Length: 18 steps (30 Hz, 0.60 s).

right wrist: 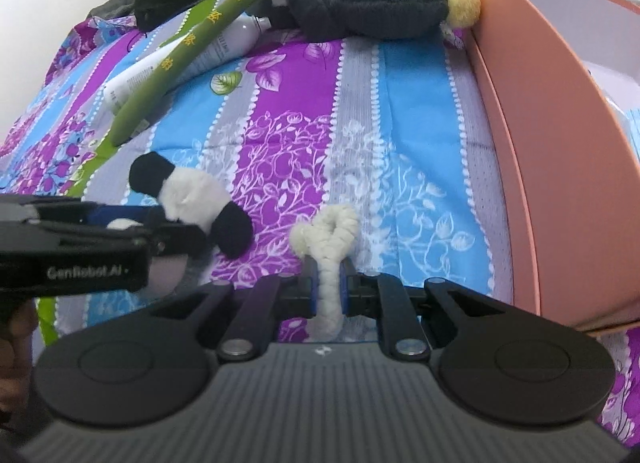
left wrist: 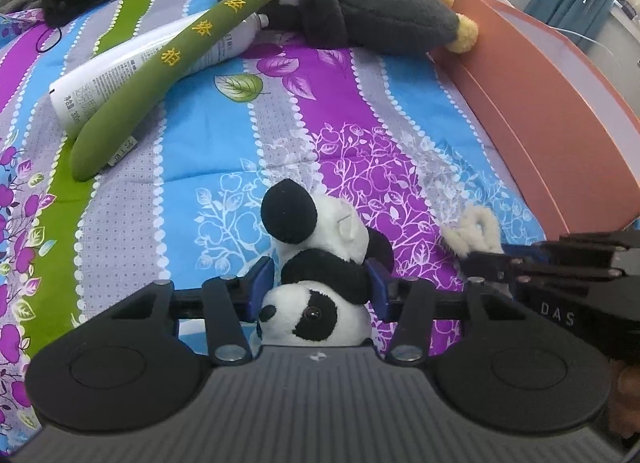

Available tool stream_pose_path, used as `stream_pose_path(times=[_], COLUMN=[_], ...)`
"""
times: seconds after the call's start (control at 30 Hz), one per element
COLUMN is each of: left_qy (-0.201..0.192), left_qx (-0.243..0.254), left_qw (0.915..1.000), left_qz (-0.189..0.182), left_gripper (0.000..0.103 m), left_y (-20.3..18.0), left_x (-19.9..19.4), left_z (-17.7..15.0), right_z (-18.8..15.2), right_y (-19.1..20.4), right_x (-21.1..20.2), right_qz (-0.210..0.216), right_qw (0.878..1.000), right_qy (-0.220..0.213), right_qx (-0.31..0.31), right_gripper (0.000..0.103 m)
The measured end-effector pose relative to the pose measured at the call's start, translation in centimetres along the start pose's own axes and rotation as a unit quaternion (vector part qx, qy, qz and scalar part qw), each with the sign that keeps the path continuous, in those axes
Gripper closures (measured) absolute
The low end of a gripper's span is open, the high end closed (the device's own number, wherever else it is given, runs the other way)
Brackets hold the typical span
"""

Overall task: Organize soft objects
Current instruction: 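Carry the panda plush with left tool while right tool carries hair tie to box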

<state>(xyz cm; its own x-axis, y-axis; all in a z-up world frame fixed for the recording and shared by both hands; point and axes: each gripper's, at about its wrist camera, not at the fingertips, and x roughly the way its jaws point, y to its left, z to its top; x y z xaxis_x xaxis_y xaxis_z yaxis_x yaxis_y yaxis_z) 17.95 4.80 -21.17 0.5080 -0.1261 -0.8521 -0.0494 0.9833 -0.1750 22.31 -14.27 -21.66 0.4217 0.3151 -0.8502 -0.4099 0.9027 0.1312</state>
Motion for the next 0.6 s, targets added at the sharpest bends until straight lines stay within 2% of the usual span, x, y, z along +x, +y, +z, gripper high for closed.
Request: stream_pose_path(times=[0.27, 0.6], left_qy=[-0.013, -0.043], left_qx=[-0.019, -0.043], left_qw=[0.9997, 0.9982], left_qz=[-0.001, -0.003], left_gripper=[0.05, 0.05], left_y=[-0.4, -1.2], left_x=[-1.2, -4.8], left_z=[-0.8, -2.2], right_z=[0.2, -0.8], right_y=[0.1, 0.8], right_x=[-1.5, -4.8], right_qz=[0.002, 0.007], right_qw=[1.0, 0.999], right_qy=[-0.017, -0.042], right_qx=[0.001, 0.005], right_gripper=[0.089, 0.089])
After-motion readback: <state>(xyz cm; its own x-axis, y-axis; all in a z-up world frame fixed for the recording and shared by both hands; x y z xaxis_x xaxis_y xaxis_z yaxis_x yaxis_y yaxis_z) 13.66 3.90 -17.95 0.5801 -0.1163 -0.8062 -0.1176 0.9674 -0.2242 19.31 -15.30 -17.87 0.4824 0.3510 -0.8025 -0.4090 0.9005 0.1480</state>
